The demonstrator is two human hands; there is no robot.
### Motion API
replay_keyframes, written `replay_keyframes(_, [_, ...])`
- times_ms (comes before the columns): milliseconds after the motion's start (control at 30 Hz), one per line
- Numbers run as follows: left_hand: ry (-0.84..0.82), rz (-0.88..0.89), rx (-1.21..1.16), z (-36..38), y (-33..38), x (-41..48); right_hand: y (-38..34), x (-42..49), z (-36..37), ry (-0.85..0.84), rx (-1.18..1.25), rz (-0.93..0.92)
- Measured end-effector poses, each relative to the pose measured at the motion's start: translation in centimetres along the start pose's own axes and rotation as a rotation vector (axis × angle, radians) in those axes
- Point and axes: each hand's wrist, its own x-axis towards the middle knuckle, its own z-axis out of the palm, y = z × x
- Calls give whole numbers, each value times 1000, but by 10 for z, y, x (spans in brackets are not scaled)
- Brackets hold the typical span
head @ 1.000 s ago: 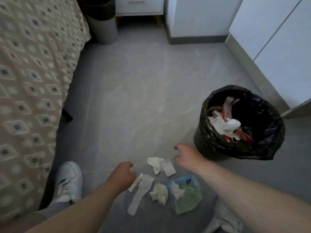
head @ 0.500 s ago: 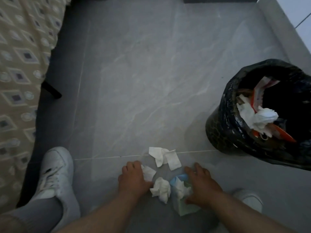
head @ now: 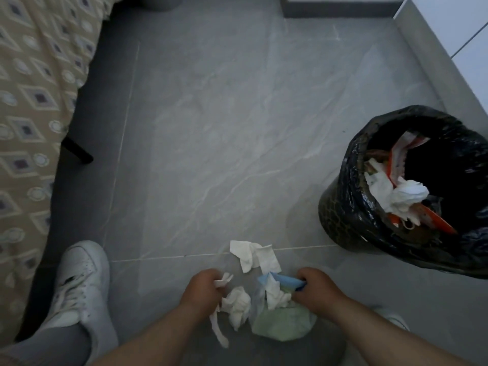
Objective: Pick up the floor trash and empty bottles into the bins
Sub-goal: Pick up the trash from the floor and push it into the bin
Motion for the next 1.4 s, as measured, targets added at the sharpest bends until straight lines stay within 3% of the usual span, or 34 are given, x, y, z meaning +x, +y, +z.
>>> replay_keyframes(300, [238, 20, -244, -69, 21, -16, -60, -16, -48, 113, 219, -123])
replay_keyframes(600, [360, 209, -552, -139, 138, -51, -110, -77, -151, 290, 259, -255])
replay_keyframes(867, [192, 402, -724, -135, 278, -89, -83, -137, -283, 525, 185, -261])
replay_keyframes(1100, [28, 390, -690, -53, 394, -84, 28, -151, -346, 685, 286, -100])
replay_keyframes(1300, [14, 273, -447, 6, 407, -48, 67, -143, -342, 709, 435, -58])
replay_keyframes(1400, [-42, 285, -471, 12, 400, -43, 74, -139, -340, 690, 463, -40])
